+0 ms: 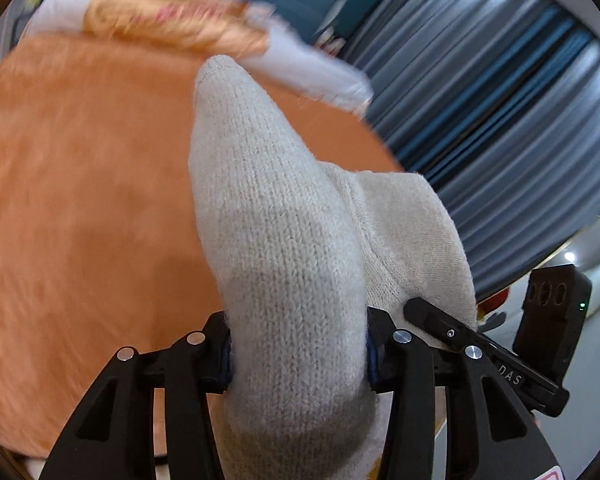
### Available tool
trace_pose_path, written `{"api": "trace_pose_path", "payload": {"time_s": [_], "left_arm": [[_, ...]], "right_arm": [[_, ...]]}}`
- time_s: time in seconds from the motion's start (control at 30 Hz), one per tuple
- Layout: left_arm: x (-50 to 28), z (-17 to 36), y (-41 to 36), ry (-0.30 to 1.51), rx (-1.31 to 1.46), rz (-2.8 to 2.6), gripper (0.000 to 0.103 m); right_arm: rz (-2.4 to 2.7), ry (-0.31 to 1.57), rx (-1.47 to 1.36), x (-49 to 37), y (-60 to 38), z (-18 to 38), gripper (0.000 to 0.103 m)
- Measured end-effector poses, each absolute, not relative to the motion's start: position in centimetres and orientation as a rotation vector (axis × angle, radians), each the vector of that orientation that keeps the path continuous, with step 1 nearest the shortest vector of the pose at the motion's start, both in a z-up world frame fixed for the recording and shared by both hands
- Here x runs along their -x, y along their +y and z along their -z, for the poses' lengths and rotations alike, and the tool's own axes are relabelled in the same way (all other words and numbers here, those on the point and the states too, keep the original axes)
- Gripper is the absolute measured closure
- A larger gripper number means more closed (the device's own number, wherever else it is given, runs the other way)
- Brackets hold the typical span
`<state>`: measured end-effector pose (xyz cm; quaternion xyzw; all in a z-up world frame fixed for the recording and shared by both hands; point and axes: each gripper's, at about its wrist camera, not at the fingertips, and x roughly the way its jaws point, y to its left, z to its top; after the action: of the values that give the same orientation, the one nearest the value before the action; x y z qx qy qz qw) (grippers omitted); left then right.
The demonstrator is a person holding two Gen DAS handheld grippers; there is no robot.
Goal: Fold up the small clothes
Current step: 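Grasp the hem with both tools, lift and fold it toward the collar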
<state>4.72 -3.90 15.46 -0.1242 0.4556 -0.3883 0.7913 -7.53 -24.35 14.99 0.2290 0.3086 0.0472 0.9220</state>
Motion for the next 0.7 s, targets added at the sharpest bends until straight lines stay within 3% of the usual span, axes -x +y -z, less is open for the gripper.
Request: {"api": "trace_pose_path", "payload": {"time_s": [0.33, 0.47, 0.6, 0.7], "left_arm": [[-0.4, -34.6, 6.3, 0.350, 0.174, 0.893, 0.059], [0.6, -39.6, 8.9, 0.163, 0.130, 0.866, 0.058], [-0.5, -41.2, 11.6, 0.114, 0.130, 0.820, 0.057], [-4.8, -38.7, 11.9, 0.206, 0.143, 0.774, 0.054]], "right_arm": [[-0.306, 0.109, -0.329, 9.6, -17.9, -30.6, 0.070], [-0.393, -0.033, -0.301, 8.9, -15.6, -34.9, 0.069], [-0.418, -0.054, -0.295, 6.8, -14.4, -36.4, 0.068], [-0.439, 0.075, -0.395, 1.0, -14.5, -33.5, 0.068]]}}
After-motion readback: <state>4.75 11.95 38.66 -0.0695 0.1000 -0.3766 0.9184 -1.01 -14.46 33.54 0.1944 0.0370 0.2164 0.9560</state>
